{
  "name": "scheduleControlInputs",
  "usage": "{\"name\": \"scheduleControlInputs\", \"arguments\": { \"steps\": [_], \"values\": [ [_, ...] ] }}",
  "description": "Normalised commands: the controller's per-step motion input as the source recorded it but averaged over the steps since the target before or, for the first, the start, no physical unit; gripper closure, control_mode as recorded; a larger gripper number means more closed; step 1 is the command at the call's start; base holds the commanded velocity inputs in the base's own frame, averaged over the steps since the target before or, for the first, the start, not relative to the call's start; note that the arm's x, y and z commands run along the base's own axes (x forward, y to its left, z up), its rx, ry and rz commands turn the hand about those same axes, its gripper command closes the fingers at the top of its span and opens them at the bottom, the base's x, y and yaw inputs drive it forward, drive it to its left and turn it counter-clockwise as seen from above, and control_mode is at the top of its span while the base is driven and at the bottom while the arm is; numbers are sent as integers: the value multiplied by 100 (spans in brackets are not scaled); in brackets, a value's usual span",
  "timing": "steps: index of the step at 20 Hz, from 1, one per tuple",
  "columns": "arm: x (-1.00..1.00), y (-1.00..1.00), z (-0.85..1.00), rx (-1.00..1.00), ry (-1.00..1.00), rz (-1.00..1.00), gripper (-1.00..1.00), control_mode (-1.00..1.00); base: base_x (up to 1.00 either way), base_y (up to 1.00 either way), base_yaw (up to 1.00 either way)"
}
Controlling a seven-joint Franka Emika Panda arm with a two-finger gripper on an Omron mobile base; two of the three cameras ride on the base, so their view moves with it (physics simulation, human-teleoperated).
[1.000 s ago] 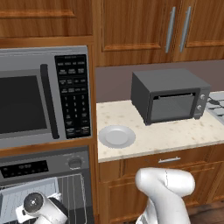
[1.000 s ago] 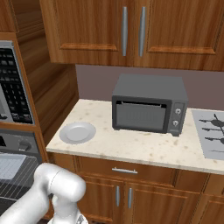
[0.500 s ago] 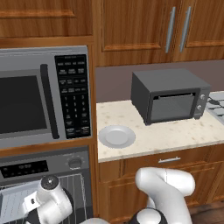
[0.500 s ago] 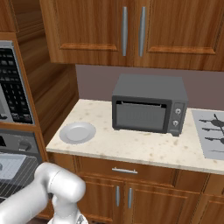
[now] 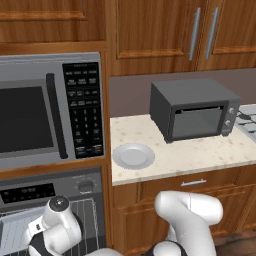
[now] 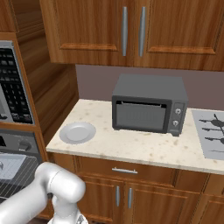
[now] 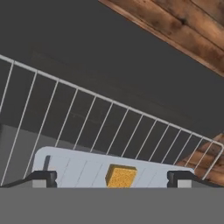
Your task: Take the baked cake out of the oven and place it on the plate for cooling. Then close the oven door.
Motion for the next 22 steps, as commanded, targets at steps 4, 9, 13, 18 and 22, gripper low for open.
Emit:
{"name": "scheduleControlInputs", "arguments": {
  "steps": [4,9,13,18,22],
  "values": [
    [4,12,0,0,0,0,-100,-100,0,0,0],
    [10,8,-4,0,1,0,-100,-100,0,0,0],
    [11,0,-13,0,0,0,-100,-100,0,0,0],
    [4,2,-18,-1,0,0,-100,-100,0,0,0],
    [0,13,-14,0,0,0,-100,-100,0,0,0]
  ]
}}
